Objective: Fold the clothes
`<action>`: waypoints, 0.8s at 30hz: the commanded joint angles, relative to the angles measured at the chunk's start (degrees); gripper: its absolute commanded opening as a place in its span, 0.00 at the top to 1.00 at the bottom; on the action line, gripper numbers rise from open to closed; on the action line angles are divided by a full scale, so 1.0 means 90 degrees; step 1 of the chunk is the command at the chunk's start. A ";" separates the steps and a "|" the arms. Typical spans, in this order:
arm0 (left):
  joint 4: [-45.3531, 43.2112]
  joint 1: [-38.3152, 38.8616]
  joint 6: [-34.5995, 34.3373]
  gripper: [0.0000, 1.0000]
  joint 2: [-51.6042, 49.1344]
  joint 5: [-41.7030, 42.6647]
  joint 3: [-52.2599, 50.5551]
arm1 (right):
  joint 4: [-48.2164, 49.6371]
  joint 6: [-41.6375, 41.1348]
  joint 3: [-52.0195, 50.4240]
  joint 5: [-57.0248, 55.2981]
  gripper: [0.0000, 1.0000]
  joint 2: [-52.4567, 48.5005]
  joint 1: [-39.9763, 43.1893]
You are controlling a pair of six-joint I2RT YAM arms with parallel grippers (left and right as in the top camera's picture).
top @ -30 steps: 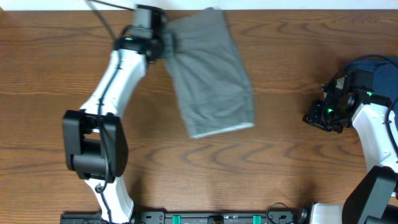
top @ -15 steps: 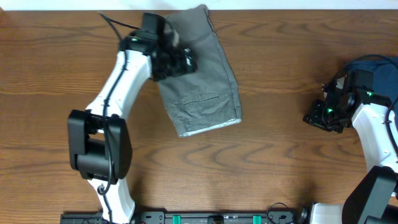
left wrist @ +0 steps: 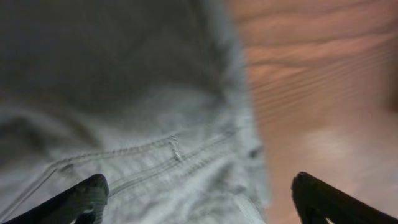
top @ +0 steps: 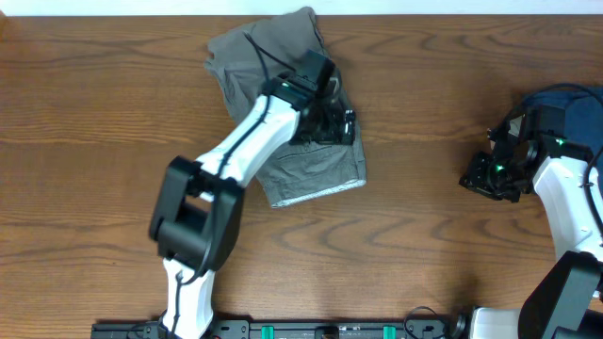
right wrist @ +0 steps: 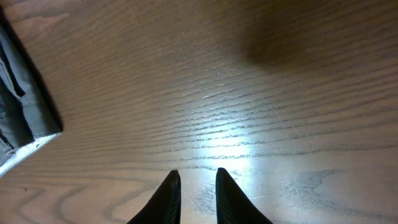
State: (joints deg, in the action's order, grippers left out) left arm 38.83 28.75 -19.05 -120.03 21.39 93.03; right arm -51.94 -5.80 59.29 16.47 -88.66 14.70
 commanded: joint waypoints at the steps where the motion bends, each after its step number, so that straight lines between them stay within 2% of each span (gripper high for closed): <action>1: 0.0204 0.0061 -0.0090 0.11 -0.0491 -0.0005 -0.0109 | -0.0017 0.0085 0.0036 -0.0017 0.82 0.0029 -0.0051; 5: 0.0988 0.0180 -0.0073 0.21 -0.0775 0.0279 -0.0112 | -0.0010 0.0085 0.0036 -0.0019 0.82 0.0029 -0.0051; 7: 0.1698 0.0243 0.0197 0.27 -0.0811 0.0457 -0.0114 | -0.0010 0.0085 0.0036 -0.0019 0.82 0.0029 -0.0051; 12: 0.3475 0.0420 0.1003 0.31 -0.0811 0.0486 -0.0488 | 0.0034 0.0085 0.0036 -0.0017 0.82 0.0029 -0.0051; 13: 0.3687 0.0440 0.1156 0.36 -0.0809 0.0486 -0.0682 | 0.0068 0.0085 0.0036 -0.0017 0.82 0.0029 -0.0051; 18: 0.3568 0.0277 0.1304 0.44 -0.0695 0.0396 -0.1734 | 0.0177 0.0253 0.0036 -0.0012 0.82 0.0029 -0.0058; 24: 0.3087 -0.0189 0.1178 0.44 -0.0163 0.0107 -0.2186 | 0.0236 0.0345 0.0036 -0.0019 0.81 0.0029 -0.0058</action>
State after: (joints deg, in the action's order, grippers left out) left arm 68.40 28.99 -8.54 -121.93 26.39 75.35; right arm -50.13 -4.16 59.29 16.47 -88.66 14.70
